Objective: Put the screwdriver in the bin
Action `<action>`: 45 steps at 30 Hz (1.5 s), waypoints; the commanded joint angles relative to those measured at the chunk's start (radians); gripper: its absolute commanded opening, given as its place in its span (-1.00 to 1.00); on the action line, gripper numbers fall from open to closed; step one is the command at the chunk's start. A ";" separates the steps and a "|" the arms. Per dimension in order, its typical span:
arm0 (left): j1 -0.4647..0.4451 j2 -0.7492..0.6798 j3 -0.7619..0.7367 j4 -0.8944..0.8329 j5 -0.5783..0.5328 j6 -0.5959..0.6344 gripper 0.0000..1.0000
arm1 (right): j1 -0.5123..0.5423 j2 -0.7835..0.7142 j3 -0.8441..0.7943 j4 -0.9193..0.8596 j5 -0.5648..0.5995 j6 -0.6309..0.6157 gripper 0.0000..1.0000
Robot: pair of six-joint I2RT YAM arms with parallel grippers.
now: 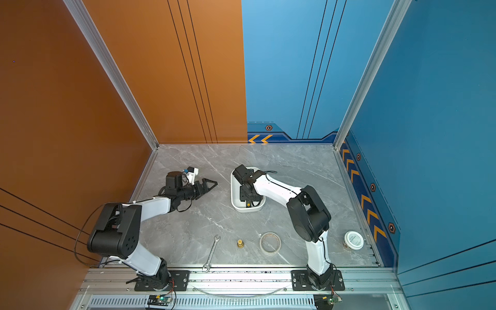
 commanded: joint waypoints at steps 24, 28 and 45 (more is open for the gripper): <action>0.101 -0.308 -0.097 -0.110 -0.413 0.371 0.96 | -0.630 -0.766 -0.688 0.493 0.015 -0.424 0.32; 0.114 -0.360 -0.165 -0.010 -0.516 0.433 0.96 | -0.685 -0.756 -0.785 0.598 -0.020 -0.420 0.34; 0.169 -0.367 -0.320 0.288 -0.548 0.526 0.96 | -0.707 -0.724 -1.170 1.377 -0.030 -0.530 0.36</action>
